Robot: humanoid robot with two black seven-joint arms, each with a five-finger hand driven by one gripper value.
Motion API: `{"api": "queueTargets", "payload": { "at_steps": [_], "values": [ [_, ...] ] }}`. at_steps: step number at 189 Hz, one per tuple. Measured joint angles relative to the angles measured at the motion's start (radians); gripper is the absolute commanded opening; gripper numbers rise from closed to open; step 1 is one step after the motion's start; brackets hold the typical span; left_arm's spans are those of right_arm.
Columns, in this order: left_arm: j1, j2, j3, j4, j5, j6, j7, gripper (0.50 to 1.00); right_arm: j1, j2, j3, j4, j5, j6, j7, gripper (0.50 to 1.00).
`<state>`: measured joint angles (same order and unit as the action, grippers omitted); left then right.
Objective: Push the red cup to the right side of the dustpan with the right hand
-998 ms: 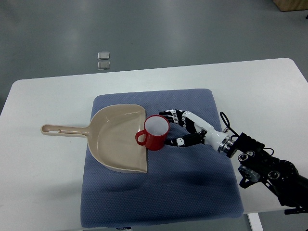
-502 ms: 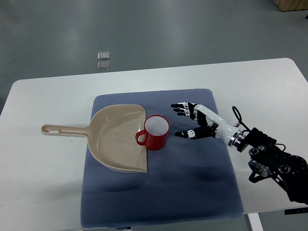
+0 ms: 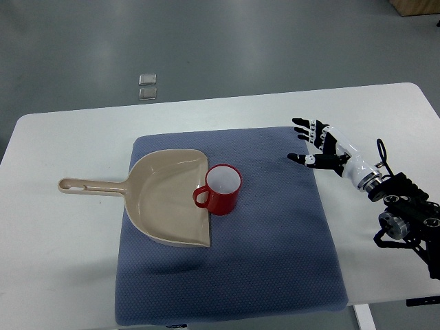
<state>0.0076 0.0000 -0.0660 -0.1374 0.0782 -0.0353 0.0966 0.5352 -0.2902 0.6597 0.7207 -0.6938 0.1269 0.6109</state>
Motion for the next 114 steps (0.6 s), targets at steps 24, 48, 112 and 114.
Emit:
{"api": "queueTargets", "payload": {
  "at_steps": [24, 48, 112, 114],
  "values": [
    [0.000, 0.000, 0.000, 0.000, 0.000, 0.000, 0.000, 1.000, 0.000, -0.006, 0.001, 0.000, 0.066, -0.060, 0.000, 0.911],
    [0.000, 0.000, 0.000, 0.000, 0.000, 0.000, 0.000, 1.000, -0.004, -0.012, 0.001, 0.001, 0.139, -0.089, 0.000, 0.911],
    [0.000, 0.000, 0.000, 0.000, 0.000, 0.000, 0.000, 1.000, -0.017, -0.026, 0.001, 0.007, 0.192, -0.094, 0.000, 0.911],
    [0.000, 0.000, 0.000, 0.000, 0.000, 0.000, 0.000, 1.000, -0.017, -0.026, 0.001, 0.008, 0.192, -0.095, 0.000, 0.911]
  ]
}}
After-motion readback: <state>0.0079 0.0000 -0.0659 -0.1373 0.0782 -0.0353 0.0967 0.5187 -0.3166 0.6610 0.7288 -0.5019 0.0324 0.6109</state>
